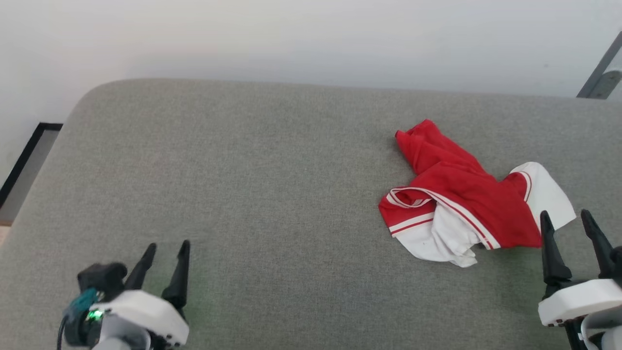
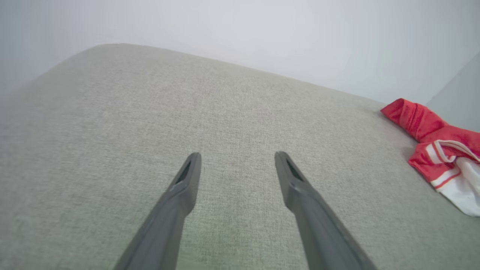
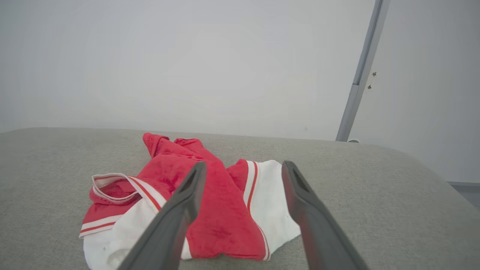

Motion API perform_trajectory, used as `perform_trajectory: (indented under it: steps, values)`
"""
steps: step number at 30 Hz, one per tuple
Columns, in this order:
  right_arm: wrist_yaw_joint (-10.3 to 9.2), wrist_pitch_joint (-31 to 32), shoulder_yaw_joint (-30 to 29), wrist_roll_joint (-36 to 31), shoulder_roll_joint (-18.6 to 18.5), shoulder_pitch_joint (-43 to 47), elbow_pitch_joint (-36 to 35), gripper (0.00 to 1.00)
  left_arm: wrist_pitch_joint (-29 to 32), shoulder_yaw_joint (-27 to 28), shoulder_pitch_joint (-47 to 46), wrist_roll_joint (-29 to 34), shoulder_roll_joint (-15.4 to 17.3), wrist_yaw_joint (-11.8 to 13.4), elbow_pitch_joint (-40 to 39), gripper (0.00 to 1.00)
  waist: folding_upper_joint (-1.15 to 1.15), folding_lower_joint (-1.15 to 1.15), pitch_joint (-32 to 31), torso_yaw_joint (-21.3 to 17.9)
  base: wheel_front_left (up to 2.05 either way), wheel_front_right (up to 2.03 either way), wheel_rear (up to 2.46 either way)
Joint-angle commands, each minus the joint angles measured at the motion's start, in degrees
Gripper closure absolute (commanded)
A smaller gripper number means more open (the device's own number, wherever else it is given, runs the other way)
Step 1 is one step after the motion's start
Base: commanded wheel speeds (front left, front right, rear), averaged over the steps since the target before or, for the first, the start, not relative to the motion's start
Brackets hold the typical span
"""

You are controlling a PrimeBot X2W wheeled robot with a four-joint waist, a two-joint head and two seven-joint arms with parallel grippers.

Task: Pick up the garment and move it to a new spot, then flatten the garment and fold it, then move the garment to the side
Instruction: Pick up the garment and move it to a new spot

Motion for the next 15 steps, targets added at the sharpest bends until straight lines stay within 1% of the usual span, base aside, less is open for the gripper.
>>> perform_trajectory:
  steps: [1,5,8,11,15]
  values:
    - [0.0,-0.28,-0.5,0.56,0.03,1.07,-0.48,0.0,-0.28,4.77,4.18,5.02,-0.93,0.29,-3.94,0.0,0.0,0.0,-1.28,-0.41,0.0,0.0,0.0]
    - [0.0,-0.28,-0.99,0.79,0.2,1.38,-1.08,0.0,-0.29,12.04,9.27,11.46,-3.22,-0.67,-8.7,0.0,0.0,0.0,-2.27,-1.0,0.0,0.0,0.0]
    - [0.0,-0.28,-0.91,0.99,0.47,1.17,-1.67,0.0,-0.29,16.35,11.89,16.27,-4.97,-1.6,-12.22,0.0,0.0,0.0,-2.6,-1.33,0.0,0.0,0.0]
    - [0.0,-0.28,-0.66,1.1,0.76,1.08,-2.68,0.0,-0.29,19.6,13.64,20.76,-6.65,-2.45,-15.82,0.0,0.0,0.0,-2.92,-1.53,0.0,0.0,0.0]
    - [0.0,-0.28,-0.14,1.17,0.81,1.4,-3.2,0.0,-0.29,23.02,15.71,24.83,-8.92,-3.42,-19.08,0.0,0.0,0.0,-3.2,-1.66,0.0,0.0,0.0]
